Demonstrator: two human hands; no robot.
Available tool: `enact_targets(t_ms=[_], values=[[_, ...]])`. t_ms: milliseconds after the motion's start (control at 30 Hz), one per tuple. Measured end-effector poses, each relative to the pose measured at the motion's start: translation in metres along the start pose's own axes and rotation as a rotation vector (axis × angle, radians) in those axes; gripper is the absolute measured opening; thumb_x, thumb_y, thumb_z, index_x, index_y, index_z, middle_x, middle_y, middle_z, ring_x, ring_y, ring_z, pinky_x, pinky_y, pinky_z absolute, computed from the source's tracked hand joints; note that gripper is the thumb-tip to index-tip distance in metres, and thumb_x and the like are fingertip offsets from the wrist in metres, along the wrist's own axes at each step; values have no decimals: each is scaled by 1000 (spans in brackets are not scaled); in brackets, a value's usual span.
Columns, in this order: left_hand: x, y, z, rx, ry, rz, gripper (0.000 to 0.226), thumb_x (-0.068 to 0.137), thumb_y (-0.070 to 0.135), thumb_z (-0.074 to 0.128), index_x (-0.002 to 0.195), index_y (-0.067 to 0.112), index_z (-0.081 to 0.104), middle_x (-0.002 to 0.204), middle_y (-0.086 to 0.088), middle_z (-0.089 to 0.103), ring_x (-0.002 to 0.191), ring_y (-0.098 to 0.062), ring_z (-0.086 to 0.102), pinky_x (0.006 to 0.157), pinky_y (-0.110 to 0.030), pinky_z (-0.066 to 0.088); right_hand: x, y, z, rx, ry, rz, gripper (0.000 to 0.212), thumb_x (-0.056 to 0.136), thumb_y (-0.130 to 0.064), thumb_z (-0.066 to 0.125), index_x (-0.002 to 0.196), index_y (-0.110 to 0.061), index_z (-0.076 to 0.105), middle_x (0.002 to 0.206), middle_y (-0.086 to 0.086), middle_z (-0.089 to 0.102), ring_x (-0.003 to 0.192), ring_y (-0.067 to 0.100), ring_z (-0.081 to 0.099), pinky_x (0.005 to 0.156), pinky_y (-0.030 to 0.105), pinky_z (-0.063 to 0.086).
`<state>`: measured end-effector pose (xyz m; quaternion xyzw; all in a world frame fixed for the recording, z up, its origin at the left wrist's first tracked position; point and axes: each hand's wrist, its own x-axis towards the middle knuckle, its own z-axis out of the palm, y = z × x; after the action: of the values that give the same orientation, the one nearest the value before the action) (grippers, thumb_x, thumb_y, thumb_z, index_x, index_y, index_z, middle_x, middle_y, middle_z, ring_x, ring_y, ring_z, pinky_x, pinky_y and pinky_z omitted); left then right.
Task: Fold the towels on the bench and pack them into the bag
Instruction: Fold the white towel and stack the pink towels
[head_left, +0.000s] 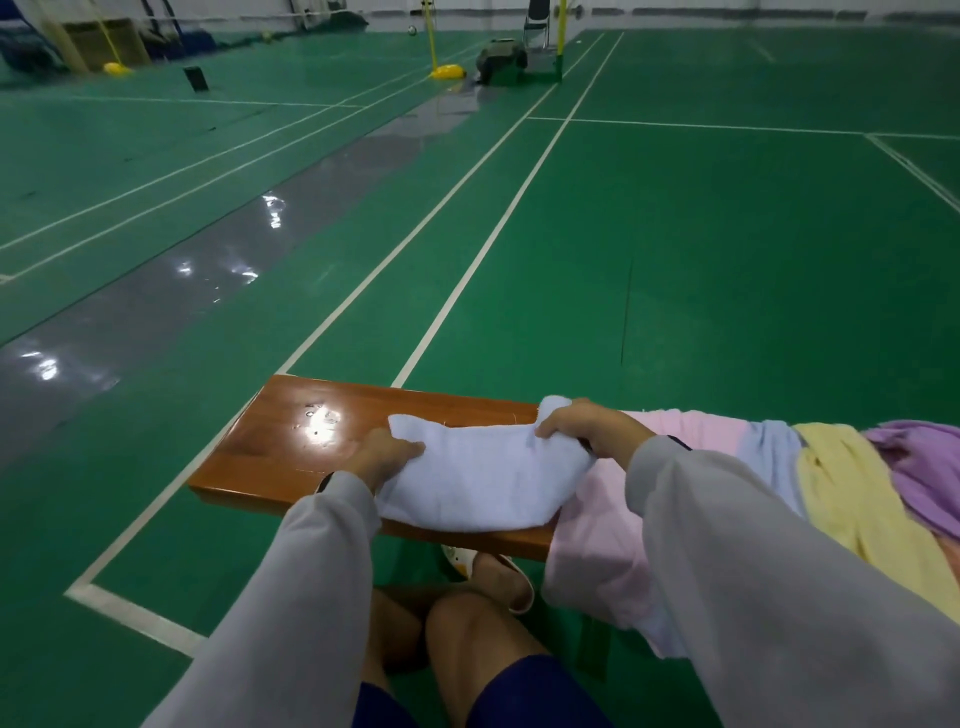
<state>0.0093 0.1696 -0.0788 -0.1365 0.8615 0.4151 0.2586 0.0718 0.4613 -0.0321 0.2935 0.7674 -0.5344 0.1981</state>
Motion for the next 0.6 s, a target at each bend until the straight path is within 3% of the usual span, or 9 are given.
enact_targets(t_ms=[100,233,300,400,467,533,600], values=[[-6,-3,-4,16,-4,3,61,89,33,76,136,1,53,132,-14,63,114,-37,61,100,-50,53,-6,-22,28,36,0,-60,32,88,-7,72,102,-10,44,93,10,57,95,30,63,88,45,57],[-15,-5,-13,1,-35,6,40,99,38,63,120,4,57,121,-12,65,103,-32,63,88,-43,55,-12,-43,77,16,-14,-18,33,88,-4,67,109,-8,41,80,11,51,60,19,55,55,28,48],[-18,-9,-16,-62,-53,-5,47,103,44,54,122,1,57,117,-13,67,100,-31,66,83,-44,59,-12,-48,103,10,-30,-26,35,86,-3,67,113,-5,44,85,13,54,63,21,59,51,27,48],[-26,-18,-17,-256,-150,-1,50,106,52,44,112,6,63,103,-16,69,87,-28,70,66,-35,60,-11,-49,143,-62,-41,-104,44,87,-15,73,121,-7,47,100,13,63,82,25,66,56,31,54],[-19,-21,-19,-303,-206,-37,69,99,68,40,118,6,64,113,-22,70,101,-35,69,83,-43,61,-12,-48,166,-23,-121,-134,43,92,-37,72,115,-4,55,93,13,70,77,23,70,64,35,62],[-10,-22,-22,-264,-223,-94,89,92,81,35,132,5,58,131,-26,62,116,-41,63,97,-51,55,-19,-48,180,38,-236,-81,61,96,-60,56,104,0,66,83,18,74,68,25,74,64,35,64],[-4,-22,-24,-244,-219,-119,97,89,84,37,147,7,43,143,-25,53,126,-43,56,98,-50,53,-18,-47,185,8,-244,-76,67,101,-61,45,100,1,69,84,18,75,68,26,74,59,31,60]])
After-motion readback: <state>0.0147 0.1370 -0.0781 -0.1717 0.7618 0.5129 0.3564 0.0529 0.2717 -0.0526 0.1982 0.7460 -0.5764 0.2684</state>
